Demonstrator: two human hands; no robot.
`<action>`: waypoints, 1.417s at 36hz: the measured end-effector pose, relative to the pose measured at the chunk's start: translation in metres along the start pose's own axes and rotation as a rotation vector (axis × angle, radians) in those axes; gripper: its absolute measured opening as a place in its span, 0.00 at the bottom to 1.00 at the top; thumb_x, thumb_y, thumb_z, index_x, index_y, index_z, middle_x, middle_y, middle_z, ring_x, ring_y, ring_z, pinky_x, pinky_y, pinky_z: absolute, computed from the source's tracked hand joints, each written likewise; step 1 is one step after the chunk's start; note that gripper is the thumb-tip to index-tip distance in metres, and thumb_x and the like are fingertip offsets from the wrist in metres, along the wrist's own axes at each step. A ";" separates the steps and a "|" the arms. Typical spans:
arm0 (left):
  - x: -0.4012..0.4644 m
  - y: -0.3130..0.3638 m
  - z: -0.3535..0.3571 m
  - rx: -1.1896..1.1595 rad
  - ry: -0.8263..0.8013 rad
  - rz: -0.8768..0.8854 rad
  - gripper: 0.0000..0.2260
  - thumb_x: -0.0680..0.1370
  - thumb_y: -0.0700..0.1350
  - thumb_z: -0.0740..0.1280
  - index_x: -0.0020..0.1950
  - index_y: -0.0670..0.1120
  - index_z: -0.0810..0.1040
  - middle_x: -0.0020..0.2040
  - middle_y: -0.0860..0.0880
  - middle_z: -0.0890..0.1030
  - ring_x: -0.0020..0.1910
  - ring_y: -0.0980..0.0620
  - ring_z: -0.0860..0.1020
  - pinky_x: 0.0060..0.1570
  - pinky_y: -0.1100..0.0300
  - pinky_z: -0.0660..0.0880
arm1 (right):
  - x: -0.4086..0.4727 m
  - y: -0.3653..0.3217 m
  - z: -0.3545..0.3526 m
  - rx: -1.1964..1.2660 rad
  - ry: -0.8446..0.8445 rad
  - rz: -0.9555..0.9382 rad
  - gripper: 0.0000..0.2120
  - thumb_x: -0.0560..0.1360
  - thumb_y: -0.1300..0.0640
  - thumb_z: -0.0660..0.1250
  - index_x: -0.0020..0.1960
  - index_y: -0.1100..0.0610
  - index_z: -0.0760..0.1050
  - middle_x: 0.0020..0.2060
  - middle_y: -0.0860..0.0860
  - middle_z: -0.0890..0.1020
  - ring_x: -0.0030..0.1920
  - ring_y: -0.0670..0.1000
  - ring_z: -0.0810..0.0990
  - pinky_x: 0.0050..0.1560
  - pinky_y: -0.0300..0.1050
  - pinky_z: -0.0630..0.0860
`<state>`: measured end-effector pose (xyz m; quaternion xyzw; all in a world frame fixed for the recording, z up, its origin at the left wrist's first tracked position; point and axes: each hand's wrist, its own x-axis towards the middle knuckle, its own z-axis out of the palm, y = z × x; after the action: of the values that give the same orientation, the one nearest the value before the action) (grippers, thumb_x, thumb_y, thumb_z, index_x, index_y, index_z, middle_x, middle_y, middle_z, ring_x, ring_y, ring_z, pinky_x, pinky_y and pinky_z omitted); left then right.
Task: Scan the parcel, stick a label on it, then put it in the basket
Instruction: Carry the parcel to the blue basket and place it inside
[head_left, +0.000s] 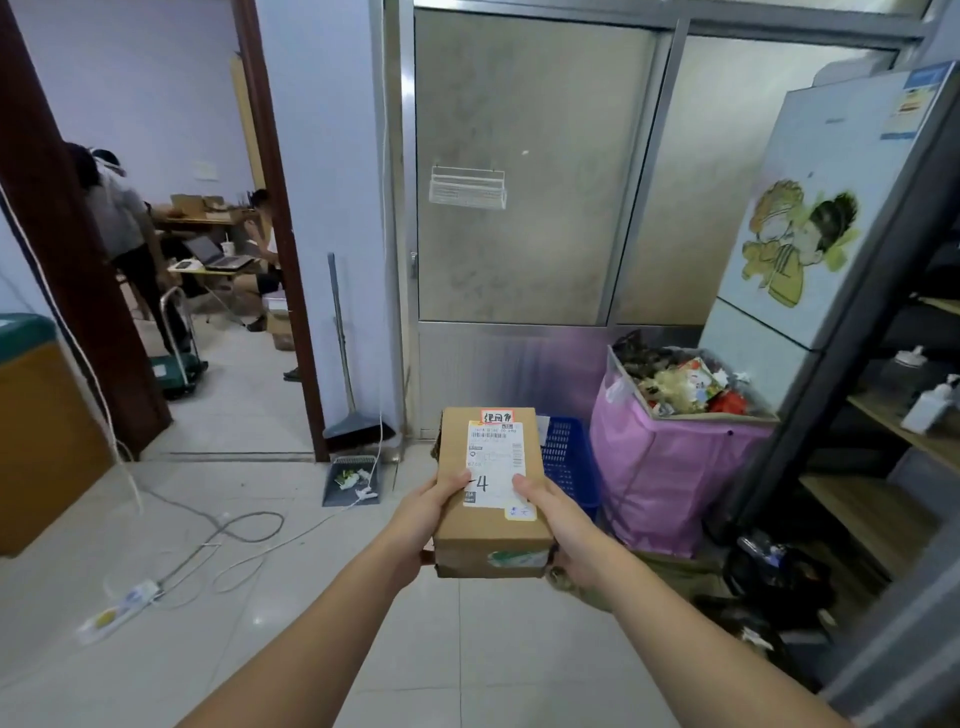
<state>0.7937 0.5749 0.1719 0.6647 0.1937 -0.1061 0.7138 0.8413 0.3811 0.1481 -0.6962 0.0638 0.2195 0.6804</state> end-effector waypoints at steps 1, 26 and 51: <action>0.012 0.004 -0.001 0.003 -0.009 -0.005 0.14 0.77 0.62 0.71 0.59 0.60 0.83 0.53 0.53 0.89 0.55 0.47 0.85 0.59 0.46 0.81 | 0.010 -0.002 0.000 -0.001 0.012 0.006 0.22 0.77 0.41 0.71 0.69 0.43 0.74 0.57 0.51 0.87 0.56 0.57 0.87 0.62 0.61 0.82; 0.303 0.108 -0.008 0.016 -0.004 -0.057 0.16 0.79 0.62 0.69 0.65 0.60 0.80 0.55 0.53 0.87 0.56 0.48 0.84 0.48 0.51 0.79 | 0.304 -0.098 -0.024 -0.049 -0.054 0.075 0.24 0.78 0.38 0.68 0.72 0.43 0.71 0.60 0.49 0.86 0.59 0.54 0.86 0.61 0.55 0.83; 0.609 0.196 -0.039 0.116 -0.129 -0.151 0.20 0.77 0.63 0.71 0.66 0.59 0.80 0.55 0.52 0.88 0.57 0.47 0.84 0.55 0.46 0.79 | 0.574 -0.161 -0.022 0.058 0.039 0.143 0.26 0.78 0.38 0.69 0.73 0.43 0.70 0.60 0.49 0.86 0.60 0.54 0.85 0.62 0.56 0.82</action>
<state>1.4184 0.6960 0.0939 0.6800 0.1903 -0.2134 0.6752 1.4226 0.4913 0.0704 -0.6741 0.1329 0.2518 0.6815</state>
